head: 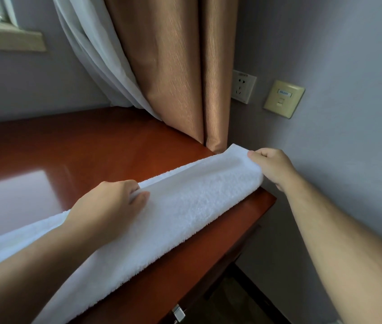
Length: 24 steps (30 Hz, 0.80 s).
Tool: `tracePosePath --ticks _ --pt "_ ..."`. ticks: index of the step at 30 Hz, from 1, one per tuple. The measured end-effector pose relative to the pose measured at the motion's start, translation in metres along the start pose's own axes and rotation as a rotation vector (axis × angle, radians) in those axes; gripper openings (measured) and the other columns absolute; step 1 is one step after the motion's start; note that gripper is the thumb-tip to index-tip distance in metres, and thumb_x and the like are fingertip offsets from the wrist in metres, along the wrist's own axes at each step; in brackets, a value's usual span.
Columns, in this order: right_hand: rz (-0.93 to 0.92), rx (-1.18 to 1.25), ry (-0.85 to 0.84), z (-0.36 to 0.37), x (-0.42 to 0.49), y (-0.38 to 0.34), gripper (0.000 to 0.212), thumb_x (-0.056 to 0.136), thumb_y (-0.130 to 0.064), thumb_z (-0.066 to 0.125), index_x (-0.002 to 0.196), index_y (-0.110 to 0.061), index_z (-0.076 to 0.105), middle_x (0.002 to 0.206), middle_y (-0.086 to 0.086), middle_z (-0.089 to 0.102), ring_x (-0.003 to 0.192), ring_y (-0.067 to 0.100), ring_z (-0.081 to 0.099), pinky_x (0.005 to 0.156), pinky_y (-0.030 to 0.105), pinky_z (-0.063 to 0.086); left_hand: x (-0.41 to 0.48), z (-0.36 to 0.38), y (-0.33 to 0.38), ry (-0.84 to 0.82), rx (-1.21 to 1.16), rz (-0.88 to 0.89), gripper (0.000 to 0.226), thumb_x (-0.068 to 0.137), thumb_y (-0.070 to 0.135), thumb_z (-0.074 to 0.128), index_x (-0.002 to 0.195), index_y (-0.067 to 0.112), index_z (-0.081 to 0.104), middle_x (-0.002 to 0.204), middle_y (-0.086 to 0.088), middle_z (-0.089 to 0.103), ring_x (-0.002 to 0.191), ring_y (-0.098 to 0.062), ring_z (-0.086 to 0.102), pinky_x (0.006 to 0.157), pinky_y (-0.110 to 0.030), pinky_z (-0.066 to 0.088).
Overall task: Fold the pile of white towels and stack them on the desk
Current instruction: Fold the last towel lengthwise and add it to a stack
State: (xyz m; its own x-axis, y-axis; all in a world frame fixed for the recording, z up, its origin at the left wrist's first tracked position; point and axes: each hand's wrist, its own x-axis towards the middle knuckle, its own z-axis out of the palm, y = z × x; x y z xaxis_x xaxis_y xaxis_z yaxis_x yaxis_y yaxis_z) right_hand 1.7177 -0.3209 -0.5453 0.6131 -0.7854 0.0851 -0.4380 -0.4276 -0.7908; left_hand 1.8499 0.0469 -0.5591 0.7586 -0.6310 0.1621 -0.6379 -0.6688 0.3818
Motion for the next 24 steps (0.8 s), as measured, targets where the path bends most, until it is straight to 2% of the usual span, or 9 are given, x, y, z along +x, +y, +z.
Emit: tracePosePath --ticks 5,8,10,13,16,18,20,22,24 --pt "-0.025 -0.237 -0.039 0.009 0.014 -0.02 0.026 0.086 -0.032 0.059 0.073 -0.011 0.063 0.062 -0.007 0.049 0.061 0.016 0.045 0.055 0.028 0.035 0.017 -0.003 -0.006 0.051 0.066 -0.001 0.038 0.097 0.057 0.044 0.073 0.03 0.055 0.058 0.006 0.059 0.052 -0.01 0.056 0.046 -0.025 0.034" --pt "0.053 -0.552 -0.051 0.02 0.015 -0.027 0.027 0.091 -0.029 0.055 0.099 -0.008 0.07 0.09 0.005 0.066 0.084 0.026 0.06 0.075 0.034 0.05 0.024 -0.004 -0.008 0.042 0.103 -0.01 0.036 0.097 0.059 0.046 0.076 0.032 0.056 0.061 0.009 0.06 0.053 -0.008 0.057 0.045 -0.025 0.035" --pt "0.051 -0.713 0.094 0.026 0.003 -0.033 0.026 0.092 -0.033 0.055 0.106 -0.017 0.069 0.108 0.007 0.066 0.102 0.033 0.059 0.089 0.04 0.05 0.022 -0.002 -0.01 0.042 0.13 -0.021 0.036 0.097 0.061 0.044 0.078 0.032 0.054 0.062 0.009 0.06 0.053 -0.008 0.057 0.045 -0.024 0.034" --pt "-0.208 -0.635 0.224 0.044 -0.02 -0.046 0.022 0.093 -0.029 0.053 0.103 -0.021 0.071 0.11 0.006 0.062 0.103 0.032 0.056 0.087 0.041 0.046 0.01 -0.001 -0.016 0.083 0.154 -0.024 0.034 0.095 0.064 0.041 0.083 0.033 0.049 0.063 0.01 0.058 0.053 -0.008 0.054 0.045 -0.025 0.033" --pt "-0.379 -0.533 0.064 0.079 -0.059 -0.068 0.03 0.095 -0.035 0.045 0.103 -0.022 0.071 0.11 -0.001 0.064 0.095 0.021 0.052 0.086 0.039 0.042 -0.013 -0.01 -0.037 0.105 0.168 -0.052 0.034 0.093 0.068 0.037 0.09 0.035 0.044 0.068 0.01 0.057 0.057 -0.009 0.053 0.048 -0.027 0.035" --pt "-0.365 -0.604 -0.136 0.106 -0.086 -0.081 0.048 0.098 -0.049 0.038 0.126 -0.02 0.065 0.136 0.003 0.06 0.122 0.025 0.051 0.101 0.042 0.037 -0.032 -0.02 -0.056 0.098 0.173 -0.088 0.034 0.09 0.07 0.035 0.093 0.038 0.042 0.074 0.01 0.059 0.062 -0.012 0.056 0.052 -0.029 0.039" --pt "-0.319 -0.705 -0.323 0.132 -0.112 -0.095 0.071 0.099 -0.064 0.026 0.153 -0.021 0.039 0.164 0.006 0.029 0.151 0.029 0.021 0.119 0.049 0.018 -0.054 -0.034 -0.078 0.091 0.196 -0.136 0.035 0.088 0.073 0.035 0.094 0.04 0.042 0.081 0.01 0.059 0.07 -0.014 0.057 0.054 -0.03 0.038" --pt "-0.327 -0.732 -0.407 0.152 -0.134 -0.11 0.082 0.097 -0.071 0.018 0.161 -0.02 0.019 0.17 0.005 0.007 0.156 0.032 -0.001 0.124 0.052 0.004 -0.079 -0.051 -0.1 0.076 0.23 -0.189 0.038 0.084 0.076 0.032 0.095 0.042 0.041 0.082 0.01 0.058 0.073 -0.015 0.056 0.054 -0.031 0.034" --pt "-0.38 -0.712 -0.472 0.169 -0.157 -0.127 0.086 0.095 -0.073 0.016 0.162 -0.02 0.013 0.171 0.005 0.001 0.156 0.032 -0.008 0.124 0.053 -0.001 -0.106 -0.069 -0.12 0.063 0.255 -0.234 0.04 0.081 0.079 0.031 0.094 0.043 0.04 0.081 0.011 0.058 0.073 -0.014 0.056 0.057 -0.032 0.035"
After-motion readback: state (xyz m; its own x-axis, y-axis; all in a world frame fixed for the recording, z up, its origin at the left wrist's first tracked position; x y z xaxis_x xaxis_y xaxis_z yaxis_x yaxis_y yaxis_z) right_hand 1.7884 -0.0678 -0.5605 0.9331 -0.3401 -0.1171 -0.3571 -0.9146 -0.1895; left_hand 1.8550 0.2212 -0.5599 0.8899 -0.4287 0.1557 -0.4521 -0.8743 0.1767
